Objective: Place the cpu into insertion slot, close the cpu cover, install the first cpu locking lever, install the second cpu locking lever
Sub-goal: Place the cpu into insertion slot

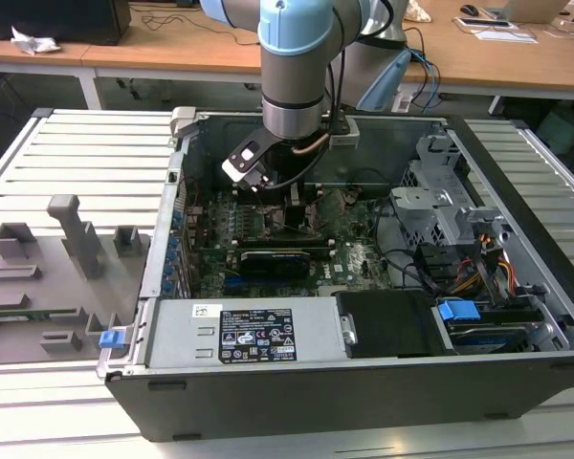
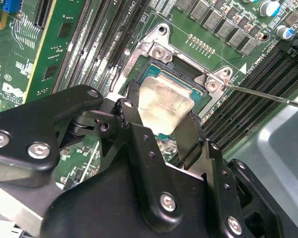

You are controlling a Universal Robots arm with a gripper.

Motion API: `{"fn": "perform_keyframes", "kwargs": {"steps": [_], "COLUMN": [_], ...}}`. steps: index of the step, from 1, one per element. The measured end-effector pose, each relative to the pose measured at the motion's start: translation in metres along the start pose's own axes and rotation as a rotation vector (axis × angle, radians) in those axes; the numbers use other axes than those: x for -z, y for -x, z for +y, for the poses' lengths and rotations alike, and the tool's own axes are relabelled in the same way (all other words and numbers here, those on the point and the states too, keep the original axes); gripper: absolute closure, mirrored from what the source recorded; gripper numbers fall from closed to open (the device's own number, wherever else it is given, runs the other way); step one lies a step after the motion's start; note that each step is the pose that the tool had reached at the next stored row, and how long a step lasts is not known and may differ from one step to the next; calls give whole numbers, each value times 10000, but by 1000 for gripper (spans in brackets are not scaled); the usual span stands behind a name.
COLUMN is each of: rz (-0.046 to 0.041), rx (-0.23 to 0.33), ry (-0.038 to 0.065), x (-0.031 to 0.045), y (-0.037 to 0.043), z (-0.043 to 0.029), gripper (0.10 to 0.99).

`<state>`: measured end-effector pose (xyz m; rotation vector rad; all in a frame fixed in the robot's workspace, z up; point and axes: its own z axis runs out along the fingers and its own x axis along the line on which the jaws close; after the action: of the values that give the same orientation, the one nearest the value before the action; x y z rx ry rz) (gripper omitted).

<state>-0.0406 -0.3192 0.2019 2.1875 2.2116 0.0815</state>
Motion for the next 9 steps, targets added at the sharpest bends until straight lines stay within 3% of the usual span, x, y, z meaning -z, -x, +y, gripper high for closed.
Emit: {"fn": "perform_keyframes", "kwargs": {"steps": [2, 3, 9], "rz": [-2, -3, -5], "rx": [0, 0, 0], "ry": [1, 0, 0], "x": [0, 0, 2], "y": [0, 0, -3], "z": [0, 0, 0], "gripper": [545, 482, 482]}}
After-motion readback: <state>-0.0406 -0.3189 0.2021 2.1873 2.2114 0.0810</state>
